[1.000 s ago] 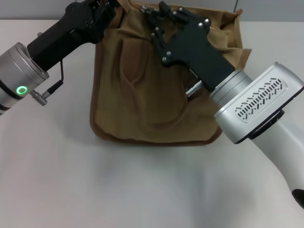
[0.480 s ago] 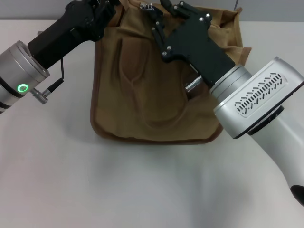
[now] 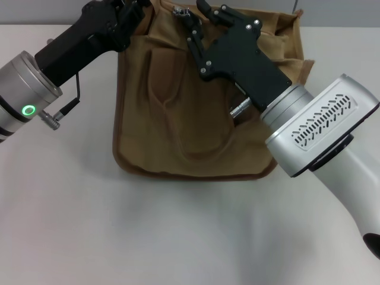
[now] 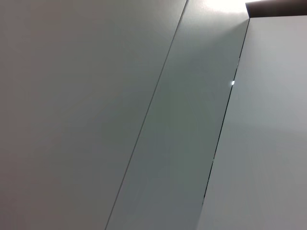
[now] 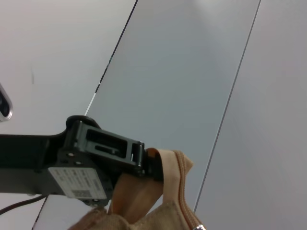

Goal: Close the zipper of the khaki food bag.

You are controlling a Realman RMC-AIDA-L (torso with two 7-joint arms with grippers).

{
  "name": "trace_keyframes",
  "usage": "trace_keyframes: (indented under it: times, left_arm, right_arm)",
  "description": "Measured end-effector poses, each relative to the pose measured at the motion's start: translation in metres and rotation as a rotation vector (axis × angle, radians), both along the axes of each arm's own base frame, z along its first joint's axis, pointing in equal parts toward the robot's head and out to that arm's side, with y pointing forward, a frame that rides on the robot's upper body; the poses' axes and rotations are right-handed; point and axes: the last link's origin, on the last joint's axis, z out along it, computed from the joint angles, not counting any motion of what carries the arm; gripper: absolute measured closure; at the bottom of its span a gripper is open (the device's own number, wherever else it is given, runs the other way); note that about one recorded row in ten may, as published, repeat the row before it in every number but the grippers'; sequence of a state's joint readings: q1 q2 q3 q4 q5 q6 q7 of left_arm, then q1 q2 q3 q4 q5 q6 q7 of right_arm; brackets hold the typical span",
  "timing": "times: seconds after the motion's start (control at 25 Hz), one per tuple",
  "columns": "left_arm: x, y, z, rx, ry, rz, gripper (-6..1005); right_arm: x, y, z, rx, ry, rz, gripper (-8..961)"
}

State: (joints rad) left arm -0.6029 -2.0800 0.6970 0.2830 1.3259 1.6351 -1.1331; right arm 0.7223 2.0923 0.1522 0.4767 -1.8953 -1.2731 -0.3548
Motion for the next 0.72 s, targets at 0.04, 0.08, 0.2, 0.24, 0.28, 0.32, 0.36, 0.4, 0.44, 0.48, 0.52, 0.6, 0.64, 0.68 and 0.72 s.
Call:
trace_keyframes:
  times: [0.04, 0.08, 0.2, 0.24, 0.28, 0.32, 0.36, 0.4, 0.44, 0.48, 0.52, 0.6, 0.64, 0.68, 0.72]
  left_arm:
    - [-0.0001, -0.0002, -0.0003, 0.000, -0.001, 0.001, 959]
    - [-0.0004, -0.0003, -0.0005, 0.000, -0.002, 0.002, 959]
    - [-0.0008, -0.0005, -0.0007, 0.001, -0.003, 0.005, 959]
    - [-0.0008, -0.0005, -0.0007, 0.001, -0.003, 0.005, 959]
    - [-0.0015, -0.0009, -0.0006, 0.001, -0.004, 0.007, 959]
    - [-0.0015, -0.0009, -0.0006, 0.001, -0.004, 0.007, 959]
    - [-0.0021, -0.0013, -0.0005, 0.001, -0.004, 0.008, 959]
    - [-0.0021, -0.0013, -0.0005, 0.001, -0.004, 0.009, 959]
    - [-0.0021, -0.0013, -0.0005, 0.002, -0.004, 0.009, 959]
    - [-0.0023, -0.0015, -0.0005, 0.002, -0.004, 0.009, 959]
    - [-0.0026, -0.0017, -0.0005, 0.002, -0.004, 0.010, 959]
    - [-0.0033, -0.0021, -0.0005, 0.002, -0.004, 0.012, 959]
    - [-0.0037, -0.0024, -0.0005, 0.002, -0.004, 0.013, 959]
    - [-0.0042, -0.0027, -0.0005, 0.002, -0.004, 0.014, 959]
    - [-0.0055, -0.0035, -0.0005, 0.002, -0.004, 0.018, 959]
  right_arm:
    - [-0.0001, 0.0003, 0.0002, 0.001, 0.001, -0.001, 745]
    - [-0.0002, 0.0003, 0.0002, 0.001, 0.001, -0.001, 751]
    - [-0.0005, -0.0006, -0.0007, -0.002, -0.008, 0.010, 768]
    - [-0.0005, -0.0011, -0.0013, -0.005, -0.013, 0.015, 774]
    - [-0.0007, -0.0017, -0.0018, -0.007, -0.017, 0.020, 780]
    - [-0.0008, -0.0021, -0.0022, -0.009, -0.019, 0.023, 785]
    - [-0.0006, -0.0026, -0.0025, -0.010, -0.021, 0.024, 791]
    - [-0.0005, -0.0026, -0.0026, -0.010, -0.021, 0.024, 797]
    - [-0.0005, -0.0026, -0.0026, -0.010, -0.021, 0.024, 822]
    - [-0.0001, -0.0027, -0.0025, -0.010, -0.021, 0.022, 847]
    - [0.0001, -0.0028, -0.0025, -0.010, -0.021, 0.021, 872]
    - [0.0007, -0.0031, -0.0025, -0.010, -0.021, 0.020, 922]
    - [0.0011, -0.0033, -0.0026, -0.010, -0.021, 0.018, 947]
    - [0.0014, -0.0035, -0.0026, -0.010, -0.021, 0.017, 947]
    - [0.0019, -0.0036, -0.0025, -0.010, -0.021, 0.016, 947]
